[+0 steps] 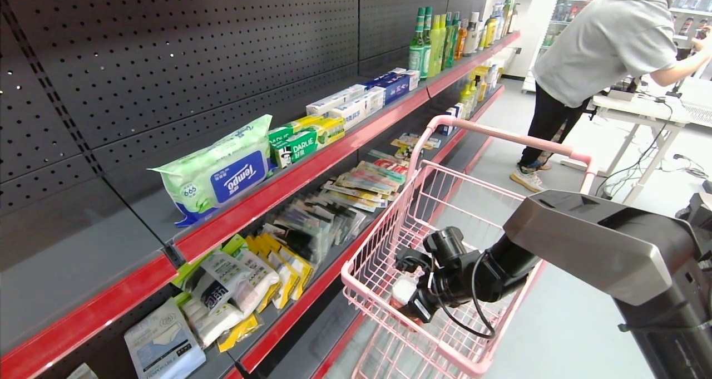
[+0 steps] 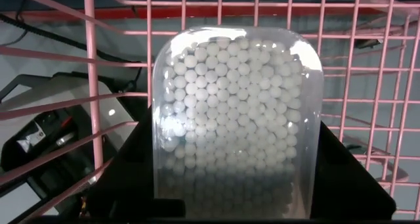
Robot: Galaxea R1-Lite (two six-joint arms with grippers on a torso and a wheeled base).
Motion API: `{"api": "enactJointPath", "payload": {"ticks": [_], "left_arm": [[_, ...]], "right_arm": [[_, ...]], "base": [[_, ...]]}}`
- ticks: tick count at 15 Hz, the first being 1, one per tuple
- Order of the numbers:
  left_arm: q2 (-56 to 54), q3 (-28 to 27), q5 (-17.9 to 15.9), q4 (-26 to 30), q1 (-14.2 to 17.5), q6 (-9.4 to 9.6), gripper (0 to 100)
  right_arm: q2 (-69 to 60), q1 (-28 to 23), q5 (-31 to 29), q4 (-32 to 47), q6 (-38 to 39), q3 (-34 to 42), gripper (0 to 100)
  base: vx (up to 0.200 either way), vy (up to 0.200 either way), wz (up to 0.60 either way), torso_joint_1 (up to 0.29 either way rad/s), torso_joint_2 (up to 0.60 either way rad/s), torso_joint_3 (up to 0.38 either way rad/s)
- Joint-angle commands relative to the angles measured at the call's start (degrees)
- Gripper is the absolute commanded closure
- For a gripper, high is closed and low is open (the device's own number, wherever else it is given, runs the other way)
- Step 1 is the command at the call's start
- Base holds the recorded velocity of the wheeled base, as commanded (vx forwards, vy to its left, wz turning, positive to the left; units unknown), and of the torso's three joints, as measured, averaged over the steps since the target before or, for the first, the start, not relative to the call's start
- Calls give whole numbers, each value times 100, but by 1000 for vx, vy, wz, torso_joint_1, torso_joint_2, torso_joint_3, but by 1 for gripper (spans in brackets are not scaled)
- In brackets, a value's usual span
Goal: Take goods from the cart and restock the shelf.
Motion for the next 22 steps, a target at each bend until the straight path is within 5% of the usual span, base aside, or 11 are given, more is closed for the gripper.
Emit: {"api": "enactJointPath", "payload": {"ticks": [1, 8, 13, 18, 22], "left_arm": [[5, 1, -2, 1, 0, -1, 0], [5, 1, -2, 1, 0, -1, 0], [5, 1, -2, 1, 0, -1, 0], [5, 1, -2, 1, 0, -9, 0], [5, 1, -20, 1, 0, -9, 0]], "right_arm": [[-305, -56, 1, -3, 19, 168, 100], [-1896, -600, -359, -3, 380, 1214, 100], [-4207, -1163, -482, 32, 898, 2119, 100], [-6615, -1374, -1950, 76, 1267, 2875, 100], [-8716, -1620, -2442, 1931, 1144, 2594, 100]], "base": [[0, 0, 0, 0, 0, 0], [0, 0, 0, 0, 0, 0], [0, 0, 0, 0, 0, 0], [0, 0, 0, 0, 0, 0], [0, 0, 0, 0, 0, 0]]}}
